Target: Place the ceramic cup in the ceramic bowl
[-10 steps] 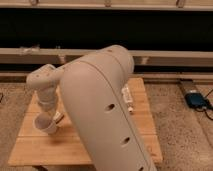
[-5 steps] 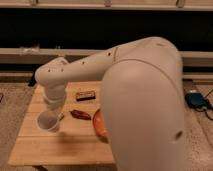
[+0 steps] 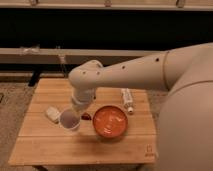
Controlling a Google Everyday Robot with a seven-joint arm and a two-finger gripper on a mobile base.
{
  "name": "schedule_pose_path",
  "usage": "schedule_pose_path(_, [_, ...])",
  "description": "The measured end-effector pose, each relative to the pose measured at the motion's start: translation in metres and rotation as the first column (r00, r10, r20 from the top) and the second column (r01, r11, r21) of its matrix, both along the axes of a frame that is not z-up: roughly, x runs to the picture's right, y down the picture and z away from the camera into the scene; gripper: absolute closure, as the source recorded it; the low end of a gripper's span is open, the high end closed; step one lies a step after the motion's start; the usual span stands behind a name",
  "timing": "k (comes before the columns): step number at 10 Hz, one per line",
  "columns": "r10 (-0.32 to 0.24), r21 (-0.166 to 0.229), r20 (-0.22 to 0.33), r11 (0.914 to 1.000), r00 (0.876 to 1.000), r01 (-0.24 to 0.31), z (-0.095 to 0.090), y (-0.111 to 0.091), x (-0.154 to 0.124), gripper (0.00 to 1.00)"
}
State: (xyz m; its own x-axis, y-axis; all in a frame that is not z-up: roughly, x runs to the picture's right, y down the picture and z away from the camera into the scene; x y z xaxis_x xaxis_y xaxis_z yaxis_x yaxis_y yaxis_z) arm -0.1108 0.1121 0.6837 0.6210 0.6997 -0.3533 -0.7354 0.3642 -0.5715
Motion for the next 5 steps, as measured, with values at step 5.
schedule_pose_path(5, [0.165,0.008,-0.179,0.9861,0.97,-0.166,0.026,-0.032,0.108,0.93])
